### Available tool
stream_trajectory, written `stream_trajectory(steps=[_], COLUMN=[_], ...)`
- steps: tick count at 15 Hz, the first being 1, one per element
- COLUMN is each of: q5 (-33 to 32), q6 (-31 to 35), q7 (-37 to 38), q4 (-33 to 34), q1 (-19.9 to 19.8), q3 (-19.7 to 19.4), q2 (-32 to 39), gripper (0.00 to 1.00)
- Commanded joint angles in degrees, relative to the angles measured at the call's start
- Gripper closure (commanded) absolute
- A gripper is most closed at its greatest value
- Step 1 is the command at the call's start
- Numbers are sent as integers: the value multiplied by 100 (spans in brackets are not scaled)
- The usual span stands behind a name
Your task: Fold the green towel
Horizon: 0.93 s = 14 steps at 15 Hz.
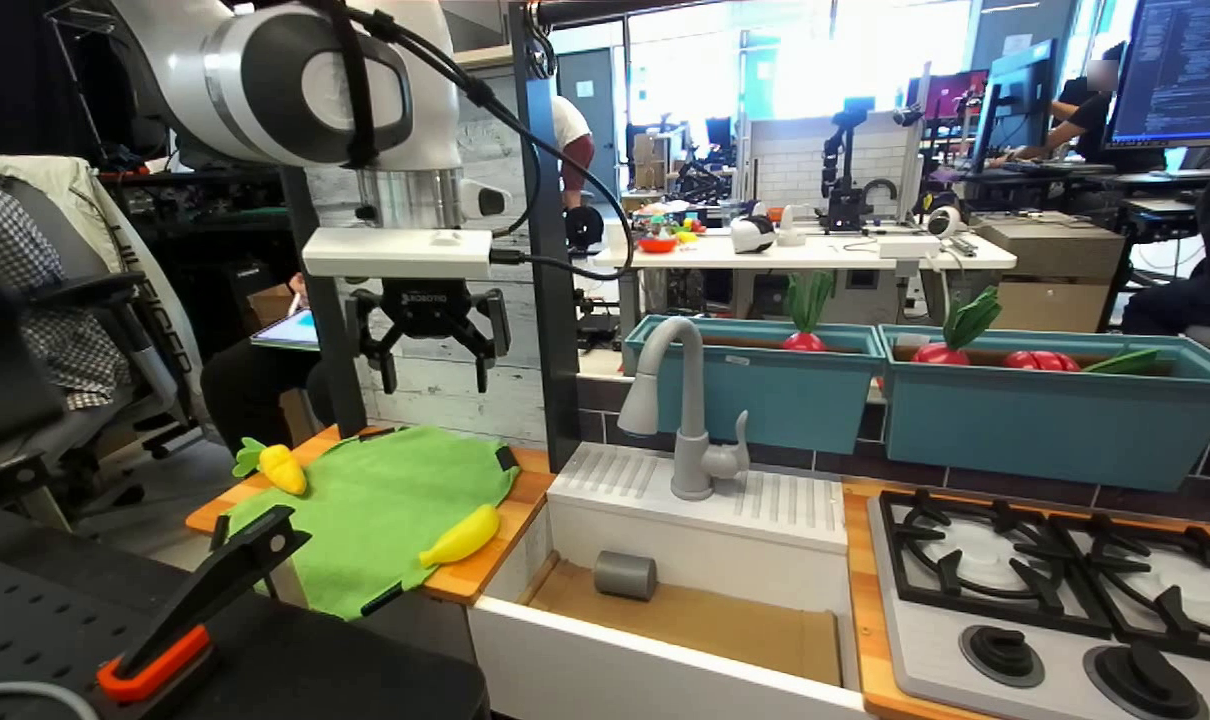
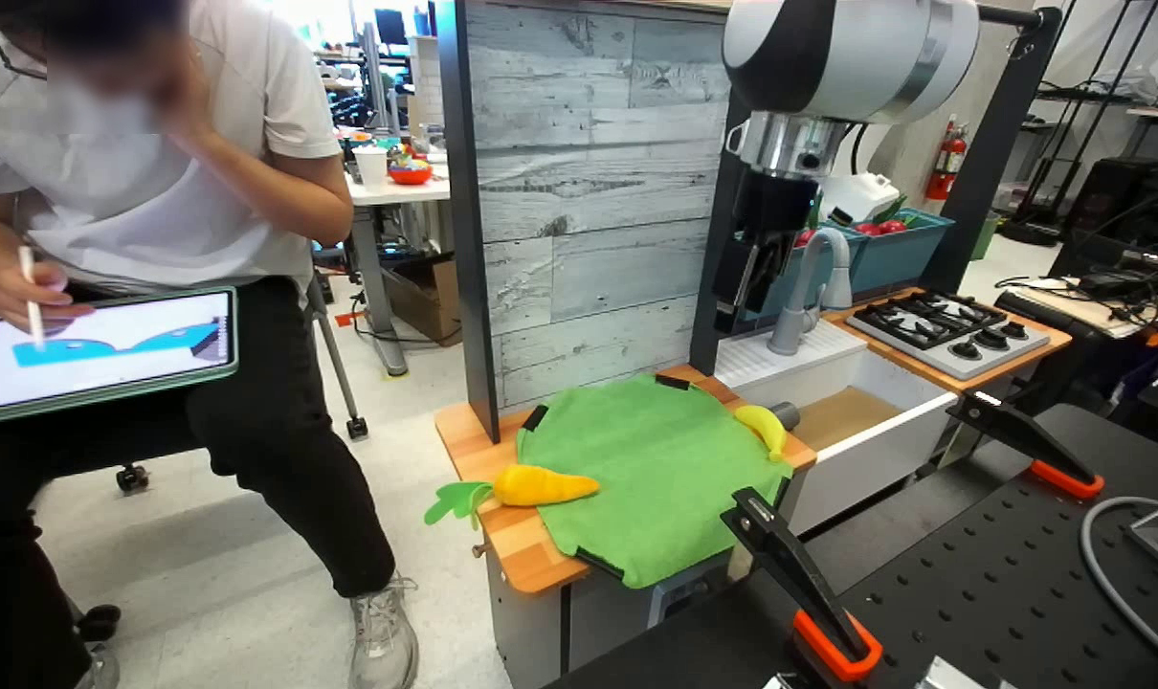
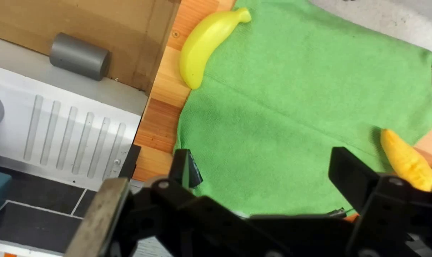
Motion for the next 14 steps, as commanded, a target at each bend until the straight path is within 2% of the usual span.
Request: stream_trajectory(steps=[1,7,14], q5=[-582,-1306,-1701], q6=[-81,-78,40], q7=[488,1084,1505], q4=[578,1215,1840], q1=[228,432,720], q3=[-241,-440,-600], q2=[540,1248,1909], gripper=[0,0,0])
